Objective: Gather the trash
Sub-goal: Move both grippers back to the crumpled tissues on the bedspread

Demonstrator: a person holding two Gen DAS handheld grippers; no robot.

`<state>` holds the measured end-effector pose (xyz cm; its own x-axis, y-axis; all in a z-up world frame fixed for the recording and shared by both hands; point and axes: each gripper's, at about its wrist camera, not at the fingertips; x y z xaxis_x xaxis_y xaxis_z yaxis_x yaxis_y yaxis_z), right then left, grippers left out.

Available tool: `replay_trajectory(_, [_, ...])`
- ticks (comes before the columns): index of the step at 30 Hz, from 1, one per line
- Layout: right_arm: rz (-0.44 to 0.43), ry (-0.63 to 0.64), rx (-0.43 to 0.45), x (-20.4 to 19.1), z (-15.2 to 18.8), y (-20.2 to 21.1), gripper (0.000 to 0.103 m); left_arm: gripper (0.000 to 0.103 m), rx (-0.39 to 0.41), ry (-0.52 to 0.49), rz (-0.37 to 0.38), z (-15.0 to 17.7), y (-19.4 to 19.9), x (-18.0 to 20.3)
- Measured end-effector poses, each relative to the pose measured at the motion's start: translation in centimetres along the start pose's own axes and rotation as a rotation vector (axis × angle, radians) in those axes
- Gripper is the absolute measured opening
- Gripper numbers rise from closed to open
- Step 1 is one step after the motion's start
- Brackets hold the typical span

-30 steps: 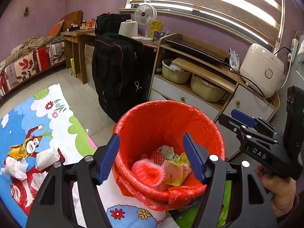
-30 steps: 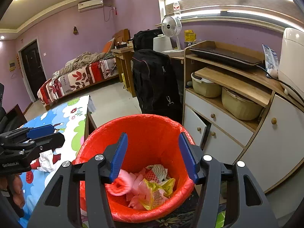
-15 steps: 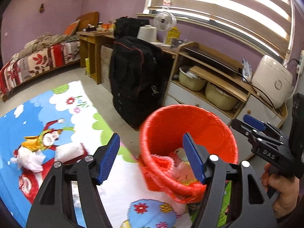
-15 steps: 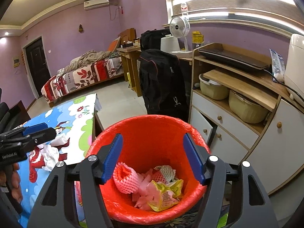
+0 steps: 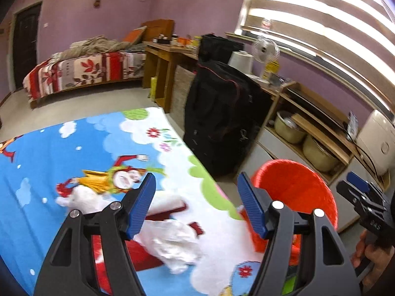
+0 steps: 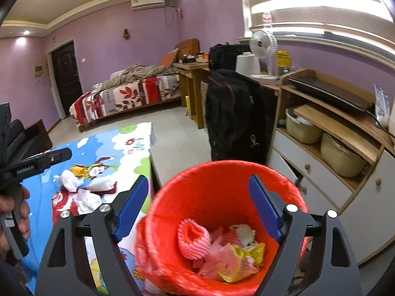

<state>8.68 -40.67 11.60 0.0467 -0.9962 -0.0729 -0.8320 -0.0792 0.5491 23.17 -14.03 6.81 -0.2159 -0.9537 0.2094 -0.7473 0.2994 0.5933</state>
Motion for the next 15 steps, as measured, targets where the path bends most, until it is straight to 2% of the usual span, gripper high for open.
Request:
replay_trajectory(7, [-0.048,0.04,0.001,-3.2,-0.7,-0.9,0.081,0.066,0.022,0.047,-0.082,-0.4,0.8,-4.3])
replay_trajectory(15, [-0.1,0.07,-0.02,-6.6,-0.8,-3.0,0.082,0.066,0.016,0.071,-0.135,-0.1,0.8,-7.5])
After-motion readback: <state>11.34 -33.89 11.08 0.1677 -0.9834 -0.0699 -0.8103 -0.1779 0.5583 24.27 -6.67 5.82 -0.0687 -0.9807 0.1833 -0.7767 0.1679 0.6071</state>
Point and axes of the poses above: each gripper's, at about its wrist camera, not at the fingertips, and y roughly against the way its jaws point, x to its right, z to its underside
